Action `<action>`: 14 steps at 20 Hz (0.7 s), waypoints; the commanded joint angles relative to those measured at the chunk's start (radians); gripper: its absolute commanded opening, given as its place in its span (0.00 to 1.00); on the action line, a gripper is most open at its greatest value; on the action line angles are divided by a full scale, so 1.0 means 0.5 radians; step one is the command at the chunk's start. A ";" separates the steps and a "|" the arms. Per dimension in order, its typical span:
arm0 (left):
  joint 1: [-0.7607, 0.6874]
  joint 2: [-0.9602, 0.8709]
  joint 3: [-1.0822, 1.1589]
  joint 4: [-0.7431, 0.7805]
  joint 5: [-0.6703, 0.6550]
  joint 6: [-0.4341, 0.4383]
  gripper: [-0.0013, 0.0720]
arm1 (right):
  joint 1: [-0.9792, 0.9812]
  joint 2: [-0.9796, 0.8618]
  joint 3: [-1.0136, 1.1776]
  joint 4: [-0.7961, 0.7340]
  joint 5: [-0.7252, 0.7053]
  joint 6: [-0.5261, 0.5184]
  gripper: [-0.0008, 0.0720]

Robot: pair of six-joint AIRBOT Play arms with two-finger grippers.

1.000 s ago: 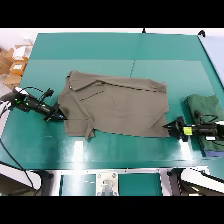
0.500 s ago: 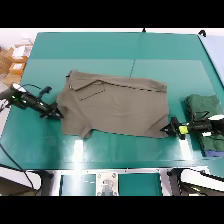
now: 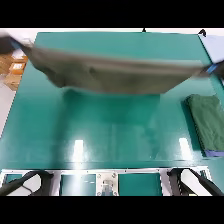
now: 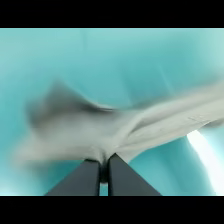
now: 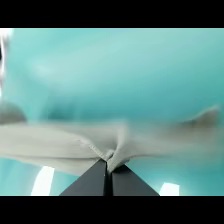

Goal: Fold the shirts.

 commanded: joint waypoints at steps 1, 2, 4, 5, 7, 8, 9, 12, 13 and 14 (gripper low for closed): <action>0.000 0.437 0.504 -0.023 0.374 -0.017 0.06 | -0.004 0.291 0.667 0.064 -0.333 0.042 0.03; 0.000 0.533 0.586 -0.021 0.449 -0.017 0.06 | -0.004 0.361 0.797 0.045 -0.444 0.042 0.03; 0.000 0.710 0.633 -0.021 0.533 -0.018 0.06 | -0.003 0.467 0.963 -0.030 -0.612 0.041 0.03; 0.000 0.767 0.633 -0.019 0.526 -0.034 0.06 | -0.003 0.507 0.999 -0.080 -0.655 0.042 0.03; 0.000 0.806 0.636 -0.009 0.438 -0.108 0.06 | -0.003 0.555 1.006 -0.159 -0.663 0.042 0.03; 0.000 0.803 0.624 0.011 0.378 -0.118 0.06 | -0.003 0.554 0.995 -0.175 -0.635 0.042 0.03; 0.000 0.803 0.584 0.040 0.345 -0.155 0.06 | -0.003 0.551 0.960 -0.175 -0.621 0.041 0.03; 0.000 0.787 0.332 0.084 0.267 -0.211 0.06 | -0.002 0.551 0.673 -0.153 -0.615 0.041 0.03; 0.000 0.768 0.227 0.073 0.246 -0.211 0.06 | -0.002 0.544 0.529 -0.140 -0.616 0.041 0.03; 0.000 0.742 0.101 0.034 0.229 -0.210 0.06 | -0.002 0.529 0.358 -0.097 -0.616 0.039 0.03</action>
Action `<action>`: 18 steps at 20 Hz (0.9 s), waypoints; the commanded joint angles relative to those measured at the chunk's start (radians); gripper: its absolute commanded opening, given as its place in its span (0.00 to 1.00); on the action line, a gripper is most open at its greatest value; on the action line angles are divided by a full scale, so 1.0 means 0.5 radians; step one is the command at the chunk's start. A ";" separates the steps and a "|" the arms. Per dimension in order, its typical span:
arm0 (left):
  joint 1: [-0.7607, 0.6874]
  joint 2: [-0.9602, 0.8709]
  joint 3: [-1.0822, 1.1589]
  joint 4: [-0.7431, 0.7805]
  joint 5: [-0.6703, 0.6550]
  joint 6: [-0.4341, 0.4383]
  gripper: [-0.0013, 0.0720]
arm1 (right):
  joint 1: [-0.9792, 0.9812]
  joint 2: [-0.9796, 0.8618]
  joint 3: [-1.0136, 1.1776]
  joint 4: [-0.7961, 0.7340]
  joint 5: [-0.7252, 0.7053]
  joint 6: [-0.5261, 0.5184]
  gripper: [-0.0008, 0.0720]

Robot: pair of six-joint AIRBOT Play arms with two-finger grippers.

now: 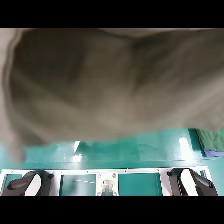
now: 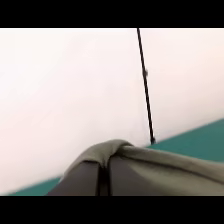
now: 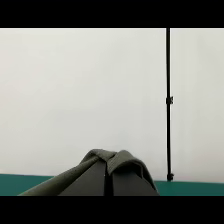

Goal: Fold the shirts.

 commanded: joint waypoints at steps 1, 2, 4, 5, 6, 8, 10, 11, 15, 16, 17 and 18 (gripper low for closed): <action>0.001 -0.061 -0.358 -0.090 -0.072 -0.029 0.06 | 0.004 -0.036 -0.458 0.107 -0.015 -0.022 0.03; 0.001 -0.122 -0.531 -0.199 -0.066 -0.005 0.06 | 0.016 -0.085 -0.640 0.224 -0.023 -0.064 0.03; -0.002 -0.282 -0.908 -0.454 0.027 0.160 0.06 | 0.091 -0.221 -0.954 0.365 -0.101 -0.185 0.03; -0.002 -0.373 -1.083 -0.533 0.136 0.253 0.06 | 0.140 -0.311 -1.077 0.365 -0.162 -0.222 0.03; -0.002 -0.493 -1.235 -0.542 0.271 0.317 0.06 | 0.194 -0.430 -1.191 0.365 -0.238 -0.258 0.03; -0.002 -0.792 -1.392 -0.551 0.453 0.419 0.06 | 0.306 -0.719 -1.333 0.365 -0.414 -0.330 0.03; -0.005 -1.164 -1.391 -0.697 0.503 0.546 0.06 | 0.411 -1.079 -1.331 0.382 -0.567 -0.340 0.03; -0.021 -1.352 -1.375 -0.799 0.553 0.617 0.06 | 0.449 -1.254 -1.305 0.417 -0.632 -0.346 0.03; -0.163 -1.953 -1.130 -0.956 0.671 0.668 0.06 | 0.504 -1.958 -0.987 0.671 -0.646 -0.387 0.03; -0.192 -2.042 -1.053 -0.955 0.692 0.651 0.06 | 0.504 -2.094 -0.883 0.729 -0.620 -0.382 0.03; -0.209 -2.111 -0.973 -0.954 0.713 0.636 0.06 | 0.503 -2.196 -0.784 0.755 -0.584 -0.381 0.03; -0.213 -2.150 -0.905 -0.951 0.728 0.592 0.06 | 0.498 -2.281 -0.673 0.753 -0.533 -0.381 0.03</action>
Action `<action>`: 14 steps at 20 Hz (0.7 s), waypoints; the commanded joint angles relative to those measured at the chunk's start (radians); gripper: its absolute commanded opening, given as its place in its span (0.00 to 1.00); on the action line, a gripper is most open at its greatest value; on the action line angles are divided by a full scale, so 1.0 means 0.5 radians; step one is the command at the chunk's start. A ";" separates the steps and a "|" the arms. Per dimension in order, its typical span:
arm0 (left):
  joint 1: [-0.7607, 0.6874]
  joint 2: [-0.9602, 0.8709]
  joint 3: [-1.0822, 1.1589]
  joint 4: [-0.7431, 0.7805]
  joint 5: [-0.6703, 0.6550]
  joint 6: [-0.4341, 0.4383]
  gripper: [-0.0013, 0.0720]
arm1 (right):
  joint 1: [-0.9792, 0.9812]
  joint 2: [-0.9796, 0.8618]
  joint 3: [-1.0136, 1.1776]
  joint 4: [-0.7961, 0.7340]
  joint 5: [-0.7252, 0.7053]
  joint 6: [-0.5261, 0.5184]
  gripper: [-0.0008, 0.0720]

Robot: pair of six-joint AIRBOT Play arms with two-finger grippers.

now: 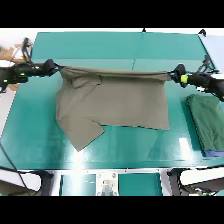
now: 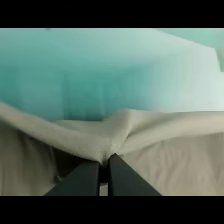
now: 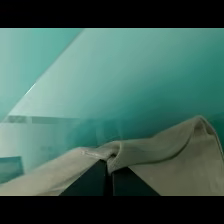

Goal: Fold the shirts.

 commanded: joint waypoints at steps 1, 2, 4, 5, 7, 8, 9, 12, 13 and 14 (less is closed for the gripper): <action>-0.049 -0.266 0.225 -0.035 0.098 -0.053 0.06 | 0.010 -0.400 0.329 0.118 0.138 -0.011 0.03; -0.040 -0.266 0.277 0.012 0.096 -0.091 0.06 | -0.004 -0.419 0.391 0.117 0.211 -0.011 0.03; -0.006 -0.266 0.393 0.163 -0.053 -0.225 0.06 | -0.052 -0.420 0.480 0.102 0.399 -0.011 0.03; 0.004 -0.266 0.439 0.253 -0.163 -0.285 0.06 | -0.090 -0.418 0.513 0.078 0.539 -0.001 0.03; 0.005 -0.265 0.487 0.475 -0.369 -0.387 0.06 | -0.166 -0.417 0.529 -0.008 0.816 0.039 0.03; 0.005 -0.266 0.488 0.560 -0.453 -0.422 0.06 | -0.191 -0.417 0.529 -0.103 0.904 0.073 0.03; -0.001 -0.266 0.488 0.668 -0.517 -0.462 0.06 | -0.205 -0.417 0.527 -0.230 0.974 0.112 0.03; -0.005 -0.266 0.488 0.869 -0.644 -0.542 0.06 | -0.192 -0.418 0.507 -0.520 1.028 0.195 0.03; -0.005 -0.266 0.484 0.890 -0.658 -0.554 0.06 | -0.188 -0.418 0.496 -0.554 1.028 0.199 0.03; -0.005 -0.266 0.472 0.896 -0.666 -0.579 0.06 | -0.183 -0.418 0.486 -0.573 1.028 0.200 0.03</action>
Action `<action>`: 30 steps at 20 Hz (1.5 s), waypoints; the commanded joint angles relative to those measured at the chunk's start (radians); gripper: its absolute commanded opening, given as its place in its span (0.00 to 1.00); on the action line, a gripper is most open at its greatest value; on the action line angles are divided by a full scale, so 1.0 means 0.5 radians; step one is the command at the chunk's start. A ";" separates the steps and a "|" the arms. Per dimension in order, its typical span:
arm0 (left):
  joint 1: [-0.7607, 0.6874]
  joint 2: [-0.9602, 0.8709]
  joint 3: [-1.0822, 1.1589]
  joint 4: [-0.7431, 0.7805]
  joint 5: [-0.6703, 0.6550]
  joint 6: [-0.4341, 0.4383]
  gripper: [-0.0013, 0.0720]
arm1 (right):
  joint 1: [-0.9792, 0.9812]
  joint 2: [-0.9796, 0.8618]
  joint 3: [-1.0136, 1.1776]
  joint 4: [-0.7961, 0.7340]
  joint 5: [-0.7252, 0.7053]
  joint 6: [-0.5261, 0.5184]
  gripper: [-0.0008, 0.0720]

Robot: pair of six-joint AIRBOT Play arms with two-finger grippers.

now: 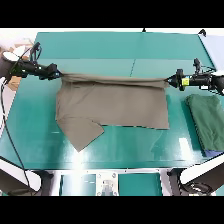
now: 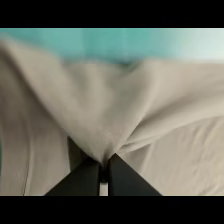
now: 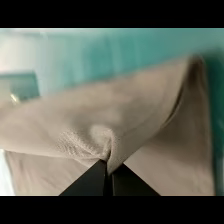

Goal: Fold the shirts.

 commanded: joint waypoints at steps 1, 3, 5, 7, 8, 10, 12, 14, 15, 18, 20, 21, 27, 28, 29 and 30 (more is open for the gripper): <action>-0.002 -0.007 -0.014 0.183 -0.143 -0.098 0.06 | -0.003 -0.005 -0.024 -0.208 0.099 0.069 0.03; -0.002 -0.007 -0.067 0.198 -0.162 -0.099 0.06 | -0.003 -0.005 -0.059 -0.267 0.100 0.091 0.03; -0.002 -0.014 -0.114 0.199 -0.160 -0.099 0.06 | 0.005 -0.005 -0.101 -0.321 0.097 0.108 0.03; -0.010 -0.032 -0.147 0.201 -0.159 -0.099 0.06 | 0.018 -0.007 -0.135 -0.351 0.089 0.109 0.03; -0.024 -0.044 -0.150 0.204 -0.171 -0.100 0.06 | 0.024 -0.007 -0.148 -0.357 0.086 0.118 0.03; -0.060 -0.056 -0.150 0.246 -0.196 -0.112 0.06 | 0.036 -0.007 -0.153 -0.399 0.086 0.162 0.03; -0.087 -0.057 -0.150 0.258 -0.199 -0.130 0.06 | 0.037 -0.007 -0.153 -0.475 0.098 0.258 0.03; -0.088 -0.055 -0.138 0.260 -0.276 -0.176 0.06 | 0.027 -0.006 -0.143 -0.501 0.143 0.372 0.25; -0.081 -0.054 -0.101 0.288 -0.385 -0.214 0.08 | 0.017 -0.005 -0.114 -0.503 0.217 0.403 0.34; -0.040 -0.025 0.089 0.445 -0.813 -0.415 0.54 | -0.029 0.082 0.005 -0.605 0.485 0.531 0.40; 0.005 0.085 0.037 0.528 -0.963 -0.510 0.54 | -0.050 0.261 -0.021 -0.898 0.583 0.626 0.40; 0.025 0.182 -0.064 0.576 -0.983 -0.520 0.54 | -0.050 0.392 -0.098 -1.058 0.602 0.653 0.40; 0.186 1.185 -1.337 0.661 -0.525 -0.575 0.54 | -0.119 1.323 -1.205 -1.231 0.359 0.767 0.36; 0.188 1.362 -1.557 0.661 -0.457 -0.603 0.54 | -0.140 1.455 -1.385 -1.232 0.340 0.793 0.38; 0.187 1.518 -1.762 0.639 -0.375 -0.620 0.54 | -0.147 1.585 -1.564 -1.223 0.281 0.831 0.46; 0.186 1.637 -1.934 0.598 -0.272 -0.623 0.54 | -0.146 1.695 -1.728 -1.173 0.175 0.855 0.53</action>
